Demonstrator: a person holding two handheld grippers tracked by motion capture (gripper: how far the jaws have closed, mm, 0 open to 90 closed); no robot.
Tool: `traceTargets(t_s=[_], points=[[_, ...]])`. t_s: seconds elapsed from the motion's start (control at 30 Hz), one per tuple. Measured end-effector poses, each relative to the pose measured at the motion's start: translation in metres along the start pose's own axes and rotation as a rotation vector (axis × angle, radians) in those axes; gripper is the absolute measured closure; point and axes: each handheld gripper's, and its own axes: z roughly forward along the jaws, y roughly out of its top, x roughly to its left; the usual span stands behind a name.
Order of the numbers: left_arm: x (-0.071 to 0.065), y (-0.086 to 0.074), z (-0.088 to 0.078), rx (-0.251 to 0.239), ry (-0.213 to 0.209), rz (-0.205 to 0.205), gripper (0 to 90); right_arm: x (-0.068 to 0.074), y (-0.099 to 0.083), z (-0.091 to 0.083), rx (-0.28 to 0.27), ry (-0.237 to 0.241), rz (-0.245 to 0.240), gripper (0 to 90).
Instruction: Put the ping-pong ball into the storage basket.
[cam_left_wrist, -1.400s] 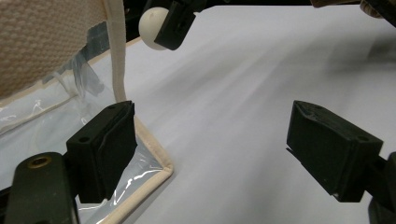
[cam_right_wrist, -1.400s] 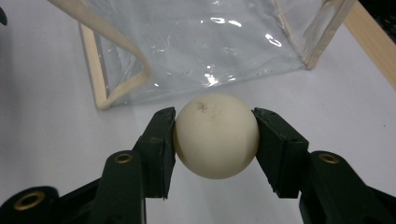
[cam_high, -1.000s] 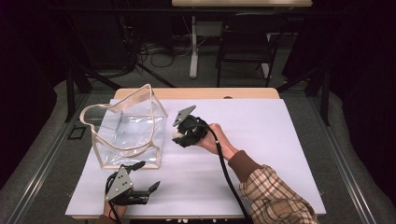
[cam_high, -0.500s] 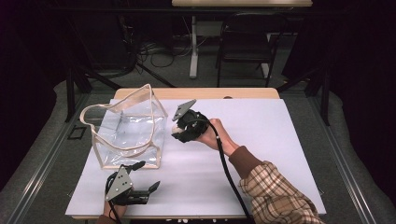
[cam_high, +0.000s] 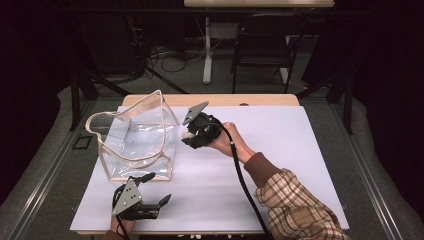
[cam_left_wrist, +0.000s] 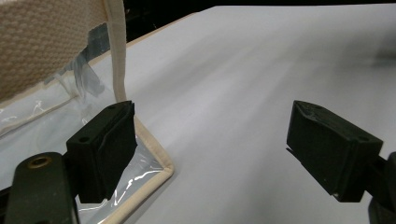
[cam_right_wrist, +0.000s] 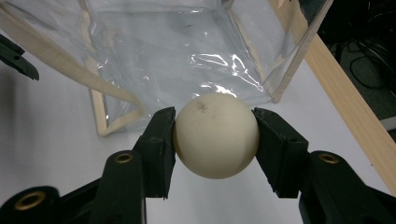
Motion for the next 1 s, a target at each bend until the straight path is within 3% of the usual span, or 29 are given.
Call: traceTargets(t_s=[1.0], points=[[0.0,0.0,0.0,0.002,-0.002,0.0,16.2,-0.004,0.025,-0.015,-0.047,-0.017,-0.021,50.7]])
